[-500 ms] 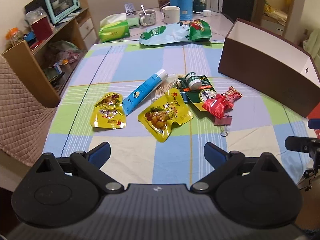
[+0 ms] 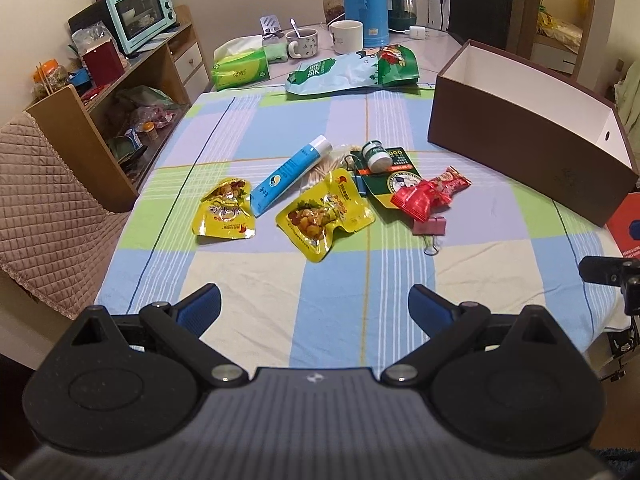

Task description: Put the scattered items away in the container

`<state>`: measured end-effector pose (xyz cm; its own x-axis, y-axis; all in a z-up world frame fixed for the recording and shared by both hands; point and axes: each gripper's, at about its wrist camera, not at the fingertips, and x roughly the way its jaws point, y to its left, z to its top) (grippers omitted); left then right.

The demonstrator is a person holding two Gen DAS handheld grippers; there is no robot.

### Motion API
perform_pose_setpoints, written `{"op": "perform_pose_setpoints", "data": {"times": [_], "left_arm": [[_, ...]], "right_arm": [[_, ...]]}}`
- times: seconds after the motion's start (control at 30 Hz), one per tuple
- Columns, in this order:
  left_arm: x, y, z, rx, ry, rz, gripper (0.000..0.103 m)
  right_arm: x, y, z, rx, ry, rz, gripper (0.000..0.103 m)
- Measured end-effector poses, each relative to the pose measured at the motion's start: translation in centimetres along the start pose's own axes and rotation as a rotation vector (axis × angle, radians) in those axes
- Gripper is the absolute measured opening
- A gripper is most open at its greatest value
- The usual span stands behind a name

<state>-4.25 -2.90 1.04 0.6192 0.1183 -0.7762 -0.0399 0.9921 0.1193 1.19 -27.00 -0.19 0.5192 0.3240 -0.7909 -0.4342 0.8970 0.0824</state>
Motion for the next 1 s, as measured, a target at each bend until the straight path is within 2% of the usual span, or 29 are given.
{"op": "perform_pose_setpoints", "data": {"times": [0.33,1.0], "left_arm": [[-0.5,-0.9,-0.5,0.014,0.014,-0.014,0.099],[-0.4,-2.7,0.1,0.024,0.006,-0.024,0.099]], "right_arm": [[-0.6,-1.0,-1.2,0.027,0.027,-0.006,0.103],[-0.8,-2.6,-1.4,0.057,0.008,-0.015,0.103]]}}
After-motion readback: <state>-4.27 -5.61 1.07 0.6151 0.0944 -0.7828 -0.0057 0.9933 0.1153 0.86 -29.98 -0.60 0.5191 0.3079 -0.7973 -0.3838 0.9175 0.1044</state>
